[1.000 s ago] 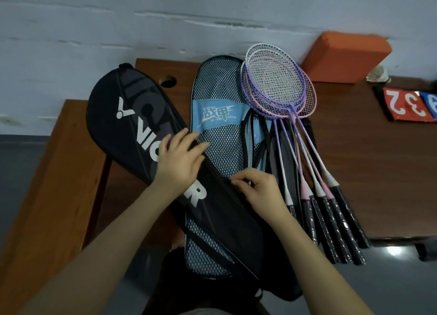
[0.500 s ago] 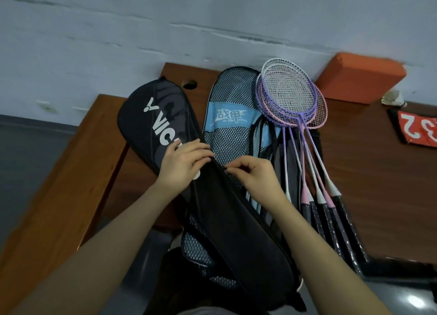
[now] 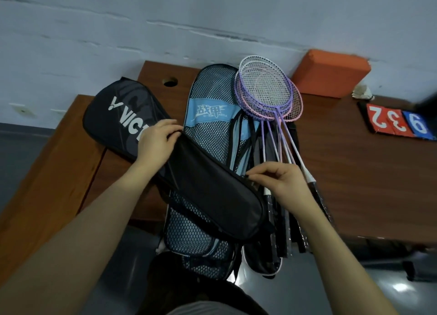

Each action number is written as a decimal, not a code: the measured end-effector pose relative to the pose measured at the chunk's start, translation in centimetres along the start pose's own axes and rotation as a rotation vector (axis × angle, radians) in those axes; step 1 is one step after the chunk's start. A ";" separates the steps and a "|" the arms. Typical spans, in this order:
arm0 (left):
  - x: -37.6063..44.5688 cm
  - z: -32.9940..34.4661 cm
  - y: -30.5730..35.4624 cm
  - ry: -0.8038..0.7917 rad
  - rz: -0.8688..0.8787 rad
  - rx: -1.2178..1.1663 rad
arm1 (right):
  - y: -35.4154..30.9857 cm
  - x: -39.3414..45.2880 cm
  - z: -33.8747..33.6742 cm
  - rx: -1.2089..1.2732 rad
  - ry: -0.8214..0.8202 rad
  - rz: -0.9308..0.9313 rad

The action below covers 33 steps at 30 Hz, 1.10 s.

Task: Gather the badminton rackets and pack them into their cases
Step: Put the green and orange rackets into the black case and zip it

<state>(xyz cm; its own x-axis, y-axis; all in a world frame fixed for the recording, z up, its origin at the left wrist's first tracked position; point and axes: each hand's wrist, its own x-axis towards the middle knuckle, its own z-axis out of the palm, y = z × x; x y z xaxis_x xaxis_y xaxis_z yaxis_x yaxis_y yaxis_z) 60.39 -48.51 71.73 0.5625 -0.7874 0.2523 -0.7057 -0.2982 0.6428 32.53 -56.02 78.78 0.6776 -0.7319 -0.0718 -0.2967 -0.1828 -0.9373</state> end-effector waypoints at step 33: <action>-4.3 6.2 8.8 -0.024 0.399 -0.003 | 4.5 -2.8 -1.7 -0.229 0.186 0.064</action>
<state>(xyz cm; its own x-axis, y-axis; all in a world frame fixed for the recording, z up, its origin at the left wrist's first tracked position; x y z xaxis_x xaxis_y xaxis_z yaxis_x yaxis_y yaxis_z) 49.12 -51.09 71.86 0.2337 -0.8535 0.4657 -0.8655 0.0356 0.4996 28.19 -55.93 75.39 0.5243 -0.8503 -0.0449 -0.4932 -0.2603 -0.8301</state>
